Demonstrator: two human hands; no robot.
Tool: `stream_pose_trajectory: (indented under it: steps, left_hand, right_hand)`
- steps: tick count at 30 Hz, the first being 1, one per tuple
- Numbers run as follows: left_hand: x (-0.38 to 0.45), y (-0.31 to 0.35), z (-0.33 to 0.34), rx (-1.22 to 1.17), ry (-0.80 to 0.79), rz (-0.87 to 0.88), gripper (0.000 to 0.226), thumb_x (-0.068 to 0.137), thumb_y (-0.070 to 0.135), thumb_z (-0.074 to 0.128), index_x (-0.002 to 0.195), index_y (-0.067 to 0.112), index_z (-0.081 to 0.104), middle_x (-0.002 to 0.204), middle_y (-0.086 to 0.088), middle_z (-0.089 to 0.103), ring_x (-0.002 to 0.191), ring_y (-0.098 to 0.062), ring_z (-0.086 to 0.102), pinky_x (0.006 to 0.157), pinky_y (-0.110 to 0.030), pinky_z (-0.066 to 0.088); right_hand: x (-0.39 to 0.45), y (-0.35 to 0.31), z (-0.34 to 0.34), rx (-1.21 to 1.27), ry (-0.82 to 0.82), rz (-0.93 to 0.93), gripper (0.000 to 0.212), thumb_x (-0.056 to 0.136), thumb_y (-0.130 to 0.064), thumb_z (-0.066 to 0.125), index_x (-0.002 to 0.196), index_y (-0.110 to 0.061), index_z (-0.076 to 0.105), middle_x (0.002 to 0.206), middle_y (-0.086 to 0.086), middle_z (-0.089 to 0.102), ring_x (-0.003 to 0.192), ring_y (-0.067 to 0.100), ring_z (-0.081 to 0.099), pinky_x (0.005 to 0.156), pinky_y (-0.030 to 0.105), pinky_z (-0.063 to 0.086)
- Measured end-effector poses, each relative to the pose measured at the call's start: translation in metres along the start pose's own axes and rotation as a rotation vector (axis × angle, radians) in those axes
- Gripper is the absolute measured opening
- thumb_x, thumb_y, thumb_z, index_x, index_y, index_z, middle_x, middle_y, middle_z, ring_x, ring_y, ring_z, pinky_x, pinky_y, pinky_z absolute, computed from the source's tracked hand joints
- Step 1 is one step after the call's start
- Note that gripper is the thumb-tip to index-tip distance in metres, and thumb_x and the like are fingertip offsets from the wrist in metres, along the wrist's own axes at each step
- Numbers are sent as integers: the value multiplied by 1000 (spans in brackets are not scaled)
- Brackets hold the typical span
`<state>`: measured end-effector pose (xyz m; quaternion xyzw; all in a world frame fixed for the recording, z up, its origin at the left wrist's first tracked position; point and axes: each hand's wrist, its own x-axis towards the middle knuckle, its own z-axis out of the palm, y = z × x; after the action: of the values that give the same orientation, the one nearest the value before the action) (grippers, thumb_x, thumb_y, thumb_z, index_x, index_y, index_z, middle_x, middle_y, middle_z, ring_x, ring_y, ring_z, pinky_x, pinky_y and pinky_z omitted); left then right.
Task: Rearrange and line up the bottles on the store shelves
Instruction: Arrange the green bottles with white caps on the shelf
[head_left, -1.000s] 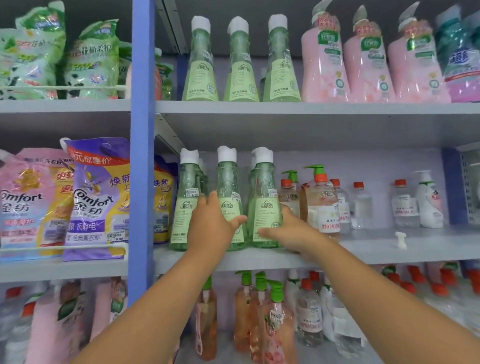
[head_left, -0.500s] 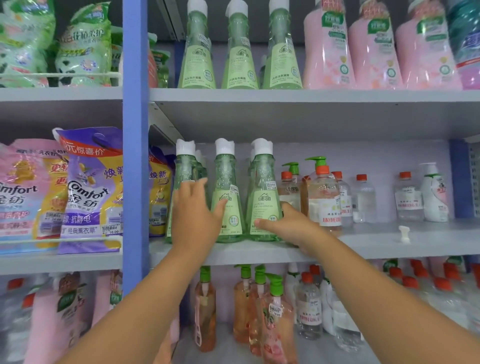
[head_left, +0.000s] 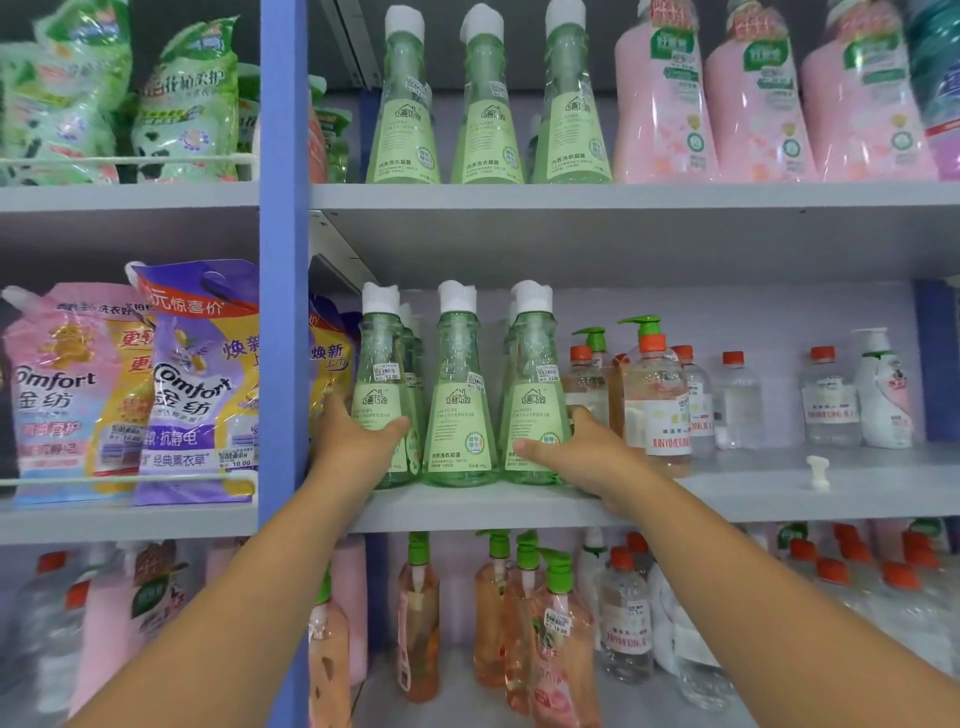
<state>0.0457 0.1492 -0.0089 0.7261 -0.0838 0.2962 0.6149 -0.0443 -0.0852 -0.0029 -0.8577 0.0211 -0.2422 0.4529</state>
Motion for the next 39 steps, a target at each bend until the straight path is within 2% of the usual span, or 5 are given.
stream_pose_trajectory:
  steps: [3,6,26,35,39]
  left_hand:
    - [-1,-1,0,-20,-20,-54,55,86,26,80,132,21,50,112,1,64,83,-15,62,64,-26,47]
    - [-1,-1,-1,6,-48,-58,56,87,26,79,134,21,50,109,3,62,88,-19,63,70,-30,48]
    - [-1,-6,2,62,2,-37,65,80,32,86,133,23,49,112,4,65,98,-24,67,78,-37,54]
    - [5,-10,6,181,27,-27,69,71,52,82,125,27,47,113,0,67,98,-32,68,87,-52,59]
    - [-1,-6,3,139,-6,-6,70,74,51,79,129,25,46,116,2,66,102,-29,66,92,-50,56]
  right_hand:
    - [-2,1,-4,2,-8,5,81,89,-47,74,151,-16,33,149,0,48,129,23,50,88,30,38]
    - [-1,1,-3,-15,-11,25,74,87,-46,75,146,-18,39,143,-2,55,111,18,53,87,32,43]
    - [2,6,0,-49,3,-16,50,89,-43,74,130,-23,53,114,-10,64,101,14,59,75,29,45]
    - [-2,0,0,-66,-4,10,66,89,-50,72,142,-24,43,135,-6,59,105,15,53,88,32,43]
    - [-1,1,0,-48,-23,2,45,91,-43,72,129,-27,54,127,-8,65,107,16,59,93,33,47]
